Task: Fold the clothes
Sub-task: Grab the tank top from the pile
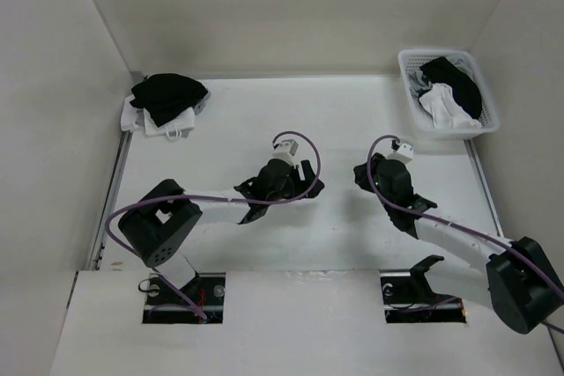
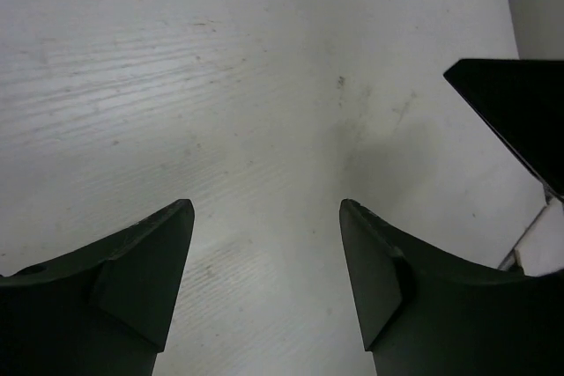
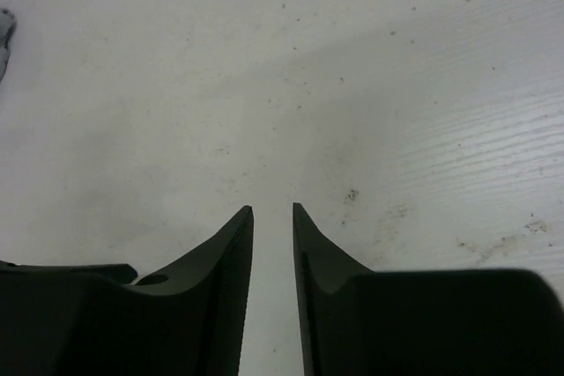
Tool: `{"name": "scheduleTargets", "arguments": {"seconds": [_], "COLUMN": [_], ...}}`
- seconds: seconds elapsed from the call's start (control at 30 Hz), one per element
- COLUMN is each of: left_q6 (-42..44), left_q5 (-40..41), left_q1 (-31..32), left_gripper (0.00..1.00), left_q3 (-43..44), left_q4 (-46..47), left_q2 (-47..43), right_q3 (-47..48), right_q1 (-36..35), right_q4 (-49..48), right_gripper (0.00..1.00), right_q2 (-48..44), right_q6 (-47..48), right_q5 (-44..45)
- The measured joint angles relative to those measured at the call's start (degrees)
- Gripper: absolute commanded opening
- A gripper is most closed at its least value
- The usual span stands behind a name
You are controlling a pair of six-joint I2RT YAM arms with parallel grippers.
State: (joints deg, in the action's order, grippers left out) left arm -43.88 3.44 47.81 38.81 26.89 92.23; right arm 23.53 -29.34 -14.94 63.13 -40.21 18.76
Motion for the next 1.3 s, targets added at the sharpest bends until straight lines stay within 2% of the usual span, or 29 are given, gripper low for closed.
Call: {"name": "scheduleTargets", "arguments": {"seconds": [0.1,0.2,0.27,0.3,0.33,0.4,0.5,0.63,0.7,0.73,0.77,0.83,0.9,1.07,1.3], "left_q6": [0.0,0.0,0.2,0.3,0.3,0.9,1.7,3.1,3.5,3.5,3.6,3.7,3.7,3.7,3.1], "left_q5": [-2.4,-4.0,-4.7,-5.0,-5.4,-5.9,-5.9,-5.1,-4.9,-4.7,-4.5,-4.2,-4.1,-4.1,-4.3], "left_q1": [0.8,1.6,2.1,2.3,2.5,2.6,2.6,2.6,2.5,2.5,2.5,2.4,2.5,1.9,1.3], "left_gripper": [0.66,0.6,0.43,0.28,0.18,0.09,0.1,0.28,0.35,0.38,0.4,0.42,0.43,0.44,0.46], "left_q3": [-0.1,-0.9,-2.5,-3.5,-4.8,-6.8,-8.7,-9.1,-9.1,-9.1,-9.1,-9.2,-9.3,-9.6,-9.6], "left_q4": [1.8,4.7,7.5,8.8,10.3,12.1,13.7,16.2,17.0,17.4,17.6,17.6,17.8,17.9,18.5], "left_q2": [0.0,0.0,0.0,0.0,0.0,-0.2,-1.3,-3.7,-4.0,-4.1,-4.1,-4.1,-4.1,-4.1,-4.0], "right_q3": [2.3,4.8,6.4,7.1,8.0,10.7,17.7,31.3,35.0,36.5,41.5,45.9,50.9,64.1,69.2], "right_q1": [-0.4,-0.4,-0.4,-0.3,0.0,1.5,7.6,22.5,27.2,29.2,33.1,36.1,38.4,42.9,44.4], "right_q4": [1.8,4.0,5.2,6.1,7.0,9.6,13.8,16.6,16.5,17.0,17.5,17.8,18.9,23.6,27.5], "right_gripper": [0.19,0.13,0.04,0.02,0.01,0.01,0.01,0.06,0.1,0.15,0.28,0.41,0.49,0.58,0.59], "right_q2": [0.0,-0.2,-0.2,-0.2,-0.2,-0.1,1.0,6.2,9.0,10.5,16.1,22.2,28.7,45.2,54.1], "right_q6": [0.2,0.4,0.7,1.0,1.2,2.0,3.8,6.0,6.4,6.4,6.8,7.2,8.1,12.3,16.8], "right_q5": [0.6,1.2,1.6,1.7,1.7,1.6,1.4,2.1,2.8,3.0,3.2,3.3,3.5,3.4,2.4]}}
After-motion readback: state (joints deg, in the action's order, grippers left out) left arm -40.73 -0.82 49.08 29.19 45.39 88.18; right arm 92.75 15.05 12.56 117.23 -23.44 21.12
